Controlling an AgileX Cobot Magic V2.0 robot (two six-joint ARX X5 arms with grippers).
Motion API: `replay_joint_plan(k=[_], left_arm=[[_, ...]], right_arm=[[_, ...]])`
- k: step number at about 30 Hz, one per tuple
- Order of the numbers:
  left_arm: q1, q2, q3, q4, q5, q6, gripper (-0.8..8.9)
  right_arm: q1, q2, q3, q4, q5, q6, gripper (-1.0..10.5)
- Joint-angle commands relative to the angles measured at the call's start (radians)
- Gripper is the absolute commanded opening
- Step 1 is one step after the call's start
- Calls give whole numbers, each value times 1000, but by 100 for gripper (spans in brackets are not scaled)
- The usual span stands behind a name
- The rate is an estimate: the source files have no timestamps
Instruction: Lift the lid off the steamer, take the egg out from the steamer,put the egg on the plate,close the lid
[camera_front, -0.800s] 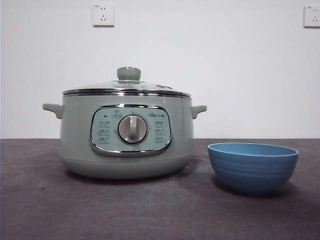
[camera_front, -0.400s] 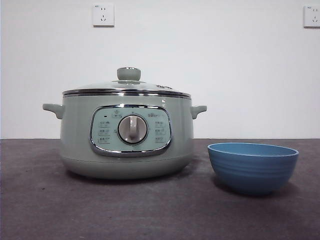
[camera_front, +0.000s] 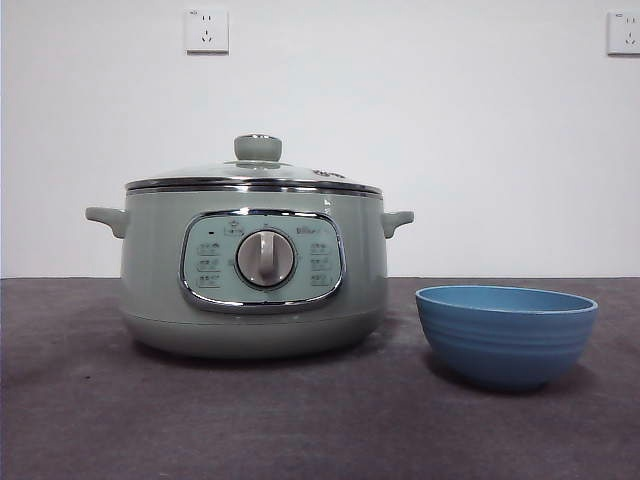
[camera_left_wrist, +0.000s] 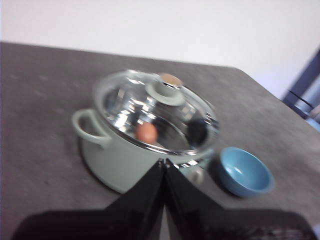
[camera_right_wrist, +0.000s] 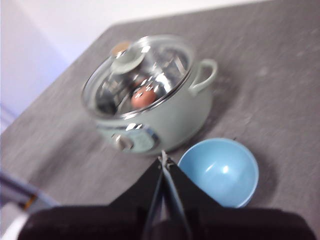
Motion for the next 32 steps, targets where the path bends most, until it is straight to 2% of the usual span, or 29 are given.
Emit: replay_joint_plan(k=[1, 8, 13, 14, 15, 18, 19, 21, 32], left_arm=[[2, 27, 33, -40, 63, 38, -8], [2, 72, 72, -118, 158, 82, -8], [2, 72, 72, -117, 157, 81, 16], [2, 72, 72, -117, 157, 80, 62], [2, 72, 72, -117, 157, 79, 151], [2, 72, 72, -116, 157, 79, 456], [1, 72, 72, -116, 157, 79, 514], [1, 72, 72, -111, 157, 79, 511], [1, 110, 72, -2, 157, 79, 512]], right_arm=[[4, 56, 80, -105, -23, -109, -11], [10, 143, 185, -294, -40, -211, -11], [10, 147, 186, -296, -39, -211, 8], [10, 147, 186, -296, -39, -209, 18], [10, 147, 186, -296, -39, -208, 73], [10, 147, 186, -296, -39, -203, 367], [10, 147, 186, -296, -39, -200, 493], [10, 147, 186, -296, -39, -200, 581], [10, 147, 186, -296, -39, -200, 572]])
